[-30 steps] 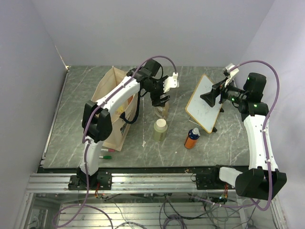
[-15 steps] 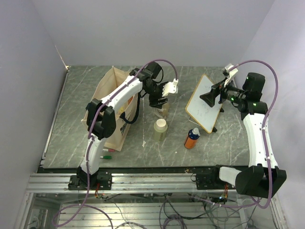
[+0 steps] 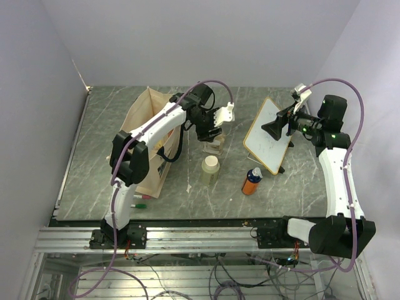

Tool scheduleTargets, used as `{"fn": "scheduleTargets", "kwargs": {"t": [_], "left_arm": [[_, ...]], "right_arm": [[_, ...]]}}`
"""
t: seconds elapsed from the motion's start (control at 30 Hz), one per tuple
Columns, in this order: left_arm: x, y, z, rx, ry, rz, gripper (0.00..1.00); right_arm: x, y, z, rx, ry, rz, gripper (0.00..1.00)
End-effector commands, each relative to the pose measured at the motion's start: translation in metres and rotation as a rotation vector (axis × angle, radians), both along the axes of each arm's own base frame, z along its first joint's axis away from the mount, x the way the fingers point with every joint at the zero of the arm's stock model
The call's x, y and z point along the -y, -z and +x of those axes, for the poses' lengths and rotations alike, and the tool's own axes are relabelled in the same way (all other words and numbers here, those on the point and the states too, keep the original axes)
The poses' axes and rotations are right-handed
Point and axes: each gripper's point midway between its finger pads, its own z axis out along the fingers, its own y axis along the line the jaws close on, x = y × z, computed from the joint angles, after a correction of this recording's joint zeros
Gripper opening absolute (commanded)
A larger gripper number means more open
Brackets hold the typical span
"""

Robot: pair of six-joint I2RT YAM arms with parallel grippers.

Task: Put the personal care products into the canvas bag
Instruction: Pick up the care product from the center of the board.

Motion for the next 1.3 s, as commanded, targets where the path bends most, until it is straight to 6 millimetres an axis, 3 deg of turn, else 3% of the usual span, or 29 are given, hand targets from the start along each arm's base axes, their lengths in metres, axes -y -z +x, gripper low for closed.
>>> {"fn": "scheduleTargets", "kwargs": {"t": [0.0, 0.13, 0.3, 0.97, 1.27], "left_arm": [[0.008, -0.011, -0.008, 0.012, -0.004, -0.028, 0.71], [0.016, -0.011, -0.002, 0.038, 0.014, -0.054, 0.81], [0.024, -0.006, 0.001, 0.040, 0.045, -0.069, 0.84], [0.031, -0.004, -0.011, 0.015, 0.133, -0.103, 0.62], [0.036, 0.001, -0.005, 0.019, 0.129, -0.102, 0.72]], "right_arm": [[0.001, 0.001, 0.001, 0.005, -0.011, 0.004, 0.89], [0.001, 0.001, -0.001, 0.007, -0.008, 0.002, 0.89], [0.001, -0.002, -0.003, 0.016, -0.004, -0.001, 0.89], [0.002, -0.006, -0.010, 0.032, 0.009, -0.004, 0.90], [0.005, -0.009, -0.011, 0.038, 0.021, -0.003, 0.91]]}}
